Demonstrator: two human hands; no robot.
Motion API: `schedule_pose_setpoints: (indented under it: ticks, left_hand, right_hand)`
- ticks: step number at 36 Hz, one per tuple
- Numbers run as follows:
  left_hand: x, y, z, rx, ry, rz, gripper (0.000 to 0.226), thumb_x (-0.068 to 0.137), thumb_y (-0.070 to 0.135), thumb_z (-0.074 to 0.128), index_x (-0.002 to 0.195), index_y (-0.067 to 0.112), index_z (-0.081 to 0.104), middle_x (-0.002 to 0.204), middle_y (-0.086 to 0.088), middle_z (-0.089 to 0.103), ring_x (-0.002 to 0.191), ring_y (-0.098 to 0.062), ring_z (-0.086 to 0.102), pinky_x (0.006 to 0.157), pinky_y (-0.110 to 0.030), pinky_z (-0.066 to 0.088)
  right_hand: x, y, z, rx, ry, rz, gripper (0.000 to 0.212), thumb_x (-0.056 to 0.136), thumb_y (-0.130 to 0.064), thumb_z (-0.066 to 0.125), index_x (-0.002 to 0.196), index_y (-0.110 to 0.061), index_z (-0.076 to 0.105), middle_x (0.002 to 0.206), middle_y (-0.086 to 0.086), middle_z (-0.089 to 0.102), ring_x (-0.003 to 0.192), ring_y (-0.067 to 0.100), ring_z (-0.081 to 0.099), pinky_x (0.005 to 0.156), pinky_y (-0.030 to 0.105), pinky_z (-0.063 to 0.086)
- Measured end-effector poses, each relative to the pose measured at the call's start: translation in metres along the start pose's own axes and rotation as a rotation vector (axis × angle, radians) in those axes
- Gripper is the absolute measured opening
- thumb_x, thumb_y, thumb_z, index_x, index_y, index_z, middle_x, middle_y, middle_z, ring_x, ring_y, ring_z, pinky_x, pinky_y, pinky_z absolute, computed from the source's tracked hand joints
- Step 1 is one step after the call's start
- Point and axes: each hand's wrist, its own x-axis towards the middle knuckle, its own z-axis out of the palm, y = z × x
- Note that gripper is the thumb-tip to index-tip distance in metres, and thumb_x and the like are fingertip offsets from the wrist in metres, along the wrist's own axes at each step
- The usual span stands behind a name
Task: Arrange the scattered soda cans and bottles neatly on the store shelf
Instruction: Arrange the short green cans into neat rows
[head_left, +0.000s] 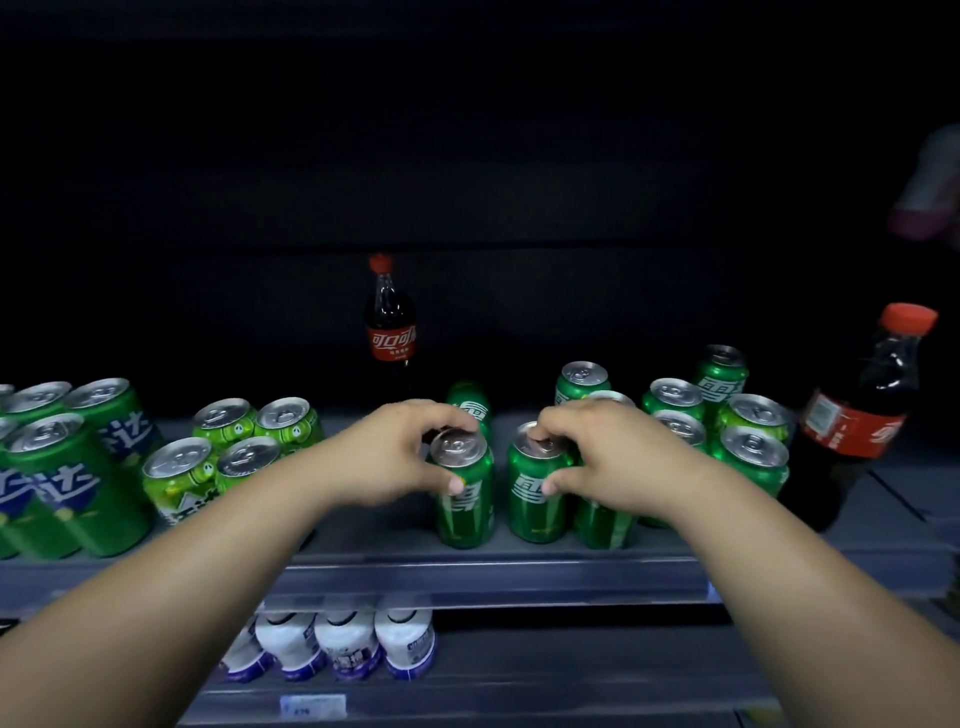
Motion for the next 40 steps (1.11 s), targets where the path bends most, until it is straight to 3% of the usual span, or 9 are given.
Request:
schedule_pose_setpoints:
  ticks: [4, 8, 11, 16, 19, 22, 28, 35, 40]
  left_hand:
    - [0.0, -0.004, -0.003, -0.132, -0.065, 0.007, 0.06, 0.069, 0.015, 0.087, 0.123, 0.026, 0.064, 0.123, 0.013, 0.061, 0.112, 0.007, 0.056, 0.093, -0.007, 0.04]
    - [0.001, -0.008, -0.006, -0.197, -0.102, -0.014, 0.058, 0.072, 0.009, 0.085, 0.123, 0.028, 0.064, 0.124, 0.014, 0.063, 0.112, 0.007, 0.058, 0.092, -0.007, 0.04]
    - [0.0, -0.011, -0.01, -0.203, -0.154, -0.022, 0.06, 0.075, 0.007, 0.082, 0.123, 0.035, 0.061, 0.128, 0.018, 0.061, 0.118, 0.006, 0.055, 0.101, -0.012, 0.038]
    - [-0.003, -0.01, -0.006, -0.202, -0.133, -0.014, 0.065, 0.074, 0.001, 0.08, 0.13, 0.025, 0.058, 0.13, 0.019, 0.058, 0.12, 0.007, 0.052, 0.099, -0.008, 0.036]
    - [-0.003, -0.009, -0.003, -0.187, -0.062, -0.024, 0.057, 0.066, 0.016, 0.09, 0.116, 0.027, 0.065, 0.117, 0.01, 0.067, 0.108, -0.009, 0.063, 0.092, -0.025, 0.052]
    - [-0.001, -0.009, 0.0, -0.092, 0.021, -0.054, 0.059, 0.049, 0.051, 0.088, 0.098, 0.031, 0.064, 0.096, 0.005, 0.068, 0.088, -0.018, 0.067, 0.079, -0.042, 0.056]
    - [0.001, -0.009, -0.005, -0.08, -0.045, -0.084, 0.055, 0.056, 0.066, 0.077, 0.101, 0.036, 0.064, 0.096, 0.004, 0.071, 0.089, -0.016, 0.067, 0.083, -0.043, 0.055]
    - [0.0, -0.005, -0.003, -0.024, 0.032, -0.134, 0.047, 0.058, 0.059, 0.084, 0.093, 0.032, 0.067, 0.086, 0.007, 0.071, 0.083, -0.011, 0.067, 0.08, -0.04, 0.057]
    - [0.001, 0.0, -0.001, 0.125, 0.069, -0.158, 0.067, 0.044, 0.082, 0.067, 0.083, 0.029, 0.059, 0.079, 0.006, 0.066, 0.076, -0.013, 0.063, 0.07, -0.04, 0.053]
  right_hand:
    - [-0.003, -0.002, -0.001, 0.03, -0.003, -0.016, 0.046, 0.078, -0.048, 0.078, 0.115, -0.03, 0.058, 0.116, -0.012, 0.062, 0.11, 0.013, 0.054, 0.09, 0.033, 0.046]
    - [-0.003, -0.007, -0.002, 0.074, -0.034, -0.03, 0.041, 0.081, -0.042, 0.078, 0.112, -0.027, 0.056, 0.099, -0.015, 0.055, 0.111, 0.005, 0.043, 0.097, 0.021, 0.033]
    - [0.001, -0.007, -0.003, 0.102, -0.084, -0.011, 0.041, 0.08, -0.041, 0.079, 0.107, -0.035, 0.051, 0.102, -0.015, 0.054, 0.118, 0.014, 0.047, 0.094, 0.03, 0.041]
    - [0.0, -0.003, -0.003, 0.154, -0.116, -0.009, 0.046, 0.078, -0.038, 0.081, 0.104, -0.043, 0.044, 0.107, -0.011, 0.056, 0.095, 0.01, 0.054, 0.083, 0.035, 0.048]
    - [-0.001, -0.002, -0.003, 0.162, -0.116, -0.024, 0.045, 0.079, -0.039, 0.079, 0.107, -0.042, 0.043, 0.105, -0.01, 0.055, 0.092, 0.003, 0.05, 0.078, 0.03, 0.046]
    - [-0.001, -0.001, -0.003, 0.141, -0.116, -0.036, 0.043, 0.083, -0.04, 0.076, 0.111, -0.039, 0.044, 0.103, -0.009, 0.054, 0.086, -0.001, 0.044, 0.071, 0.025, 0.039]
    - [-0.001, 0.001, -0.003, 0.122, -0.119, -0.04, 0.043, 0.083, -0.042, 0.075, 0.112, -0.039, 0.043, 0.103, -0.009, 0.054, 0.087, 0.001, 0.045, 0.075, 0.032, 0.043]
    - [0.001, 0.0, -0.004, 0.111, -0.143, -0.032, 0.043, 0.083, -0.041, 0.076, 0.11, -0.036, 0.042, 0.105, -0.006, 0.058, 0.09, 0.007, 0.051, 0.079, 0.035, 0.047]
    - [0.0, -0.001, -0.004, 0.108, -0.137, -0.037, 0.045, 0.084, -0.042, 0.075, 0.116, -0.036, 0.043, 0.099, -0.009, 0.057, 0.093, 0.009, 0.05, 0.081, 0.032, 0.044]
